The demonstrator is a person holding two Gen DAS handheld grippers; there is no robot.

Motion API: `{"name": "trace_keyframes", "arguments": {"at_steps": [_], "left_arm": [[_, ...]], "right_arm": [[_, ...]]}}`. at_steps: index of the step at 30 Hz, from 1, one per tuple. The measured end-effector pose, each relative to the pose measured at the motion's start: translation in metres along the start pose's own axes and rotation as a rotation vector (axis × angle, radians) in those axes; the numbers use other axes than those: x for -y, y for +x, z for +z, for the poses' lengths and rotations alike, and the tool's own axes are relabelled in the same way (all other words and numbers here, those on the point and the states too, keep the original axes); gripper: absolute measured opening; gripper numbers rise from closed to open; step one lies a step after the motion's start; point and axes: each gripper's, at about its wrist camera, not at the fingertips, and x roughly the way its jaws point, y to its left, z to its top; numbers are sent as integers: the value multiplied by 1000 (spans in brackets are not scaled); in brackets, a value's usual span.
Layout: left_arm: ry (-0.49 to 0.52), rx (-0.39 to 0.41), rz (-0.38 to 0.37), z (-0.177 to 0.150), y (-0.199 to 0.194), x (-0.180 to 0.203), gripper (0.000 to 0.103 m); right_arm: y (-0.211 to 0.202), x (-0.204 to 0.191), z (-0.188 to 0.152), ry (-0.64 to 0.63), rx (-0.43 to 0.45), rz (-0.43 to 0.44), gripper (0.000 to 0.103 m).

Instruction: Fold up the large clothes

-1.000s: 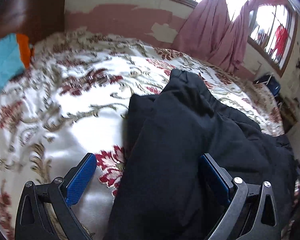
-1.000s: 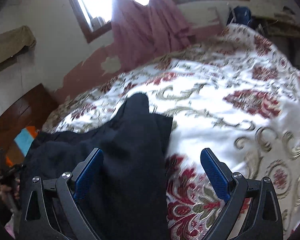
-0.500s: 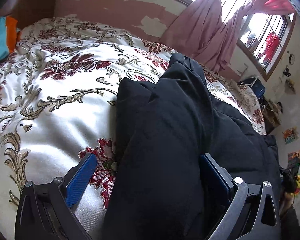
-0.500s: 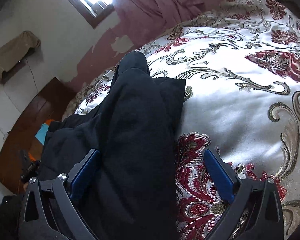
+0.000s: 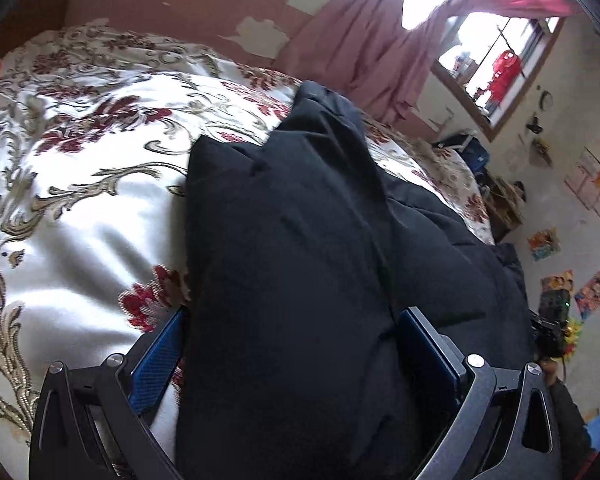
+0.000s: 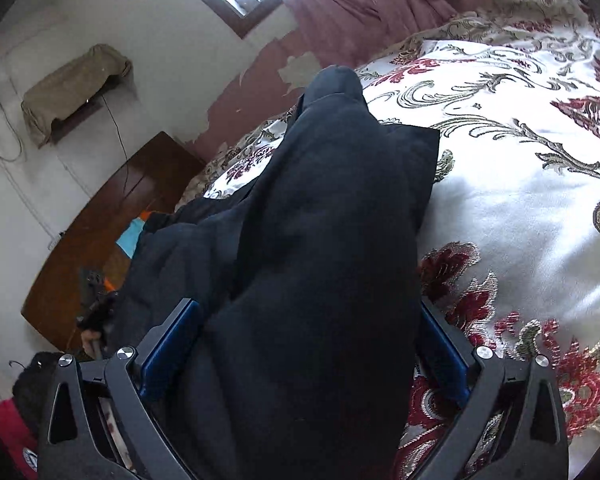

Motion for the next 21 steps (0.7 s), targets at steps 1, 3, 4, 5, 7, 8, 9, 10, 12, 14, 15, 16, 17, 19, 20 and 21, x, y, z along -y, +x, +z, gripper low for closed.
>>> {"name": "trace_keyframes", "arguments": {"at_steps": [1,3,4,5,7,8,9,10,12,14,15,16,17,19,20,21], "left_arm": [[2,-11,-5,0,0,2,96],[-7,-18,4,1,-1,4,86],[-12,-17,11,1,-2,5,79],[-24,-14,12,0,-2,5,76],[-59,-7,10,-1,-2,4,67],[-74,-4,16,-1,-2,5,65],[-85,-3,21,-1,-1,5,62],[-101,-3,25,-1,-2,6,56],[-148,5,31,-1,-4,8,48],[-174,13,46,0,-7,10,40],[-179,19,59,0,-10,14,35],[-179,25,70,1,-12,18,30],[-177,33,82,2,-15,22,28],[-177,51,101,5,-21,34,22],[-182,57,107,7,-24,38,21],[-192,64,108,9,-28,44,19]], "right_arm": [[0,-3,-1,-7,4,-7,86],[-1,-6,-4,-7,6,-2,77],[-1,-7,-4,-8,9,-4,72],[-1,-7,-3,-6,8,2,70],[-3,-4,-3,10,14,23,58],[-3,1,-3,21,20,35,55],[-4,2,-3,35,28,52,49],[-2,4,-2,42,26,66,46],[-2,5,-6,35,26,69,40],[-3,-1,-8,0,29,51,36],[-5,-5,-9,-17,33,40,34],[-7,-10,-9,-28,39,29,32],[-10,-12,-11,-31,41,22,30],[-16,-18,-10,-32,56,17,25],[-20,-19,-8,-26,66,24,24],[-25,-24,-8,-24,80,30,23]]}}
